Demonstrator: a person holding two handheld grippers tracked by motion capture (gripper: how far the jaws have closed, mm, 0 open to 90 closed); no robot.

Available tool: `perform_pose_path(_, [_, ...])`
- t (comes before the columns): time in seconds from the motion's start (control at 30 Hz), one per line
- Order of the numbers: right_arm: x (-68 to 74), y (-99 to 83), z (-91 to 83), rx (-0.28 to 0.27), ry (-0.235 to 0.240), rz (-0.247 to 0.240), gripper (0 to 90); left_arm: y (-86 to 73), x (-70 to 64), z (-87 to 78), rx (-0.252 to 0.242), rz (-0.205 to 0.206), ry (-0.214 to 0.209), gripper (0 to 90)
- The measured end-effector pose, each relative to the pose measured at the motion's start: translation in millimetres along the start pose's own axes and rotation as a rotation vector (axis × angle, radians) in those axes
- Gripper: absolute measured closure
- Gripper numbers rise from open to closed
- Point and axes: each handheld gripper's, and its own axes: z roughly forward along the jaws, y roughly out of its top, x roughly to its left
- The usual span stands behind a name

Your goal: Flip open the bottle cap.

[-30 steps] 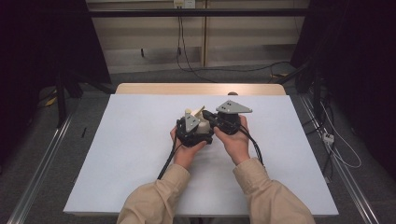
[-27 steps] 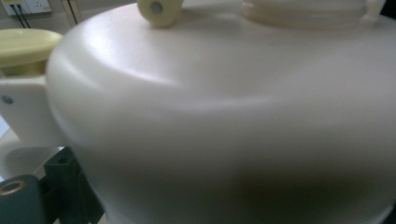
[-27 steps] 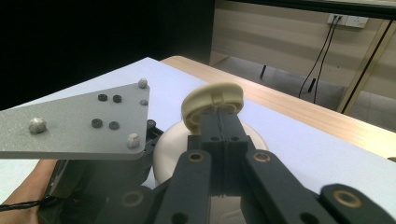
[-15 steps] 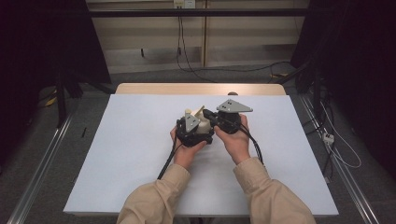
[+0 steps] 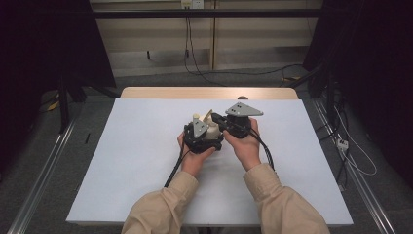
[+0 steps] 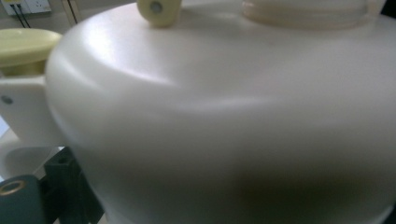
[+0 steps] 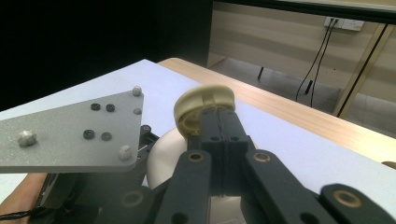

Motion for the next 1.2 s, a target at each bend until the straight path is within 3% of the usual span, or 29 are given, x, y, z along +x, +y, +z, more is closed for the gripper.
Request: perform_pose_path(1.2, [1.5,3.8,10.2,0.000,0.005,-0.012,90.0,-0.1,0.1,-0.1,0.001,-0.002,-0.001,5.1])
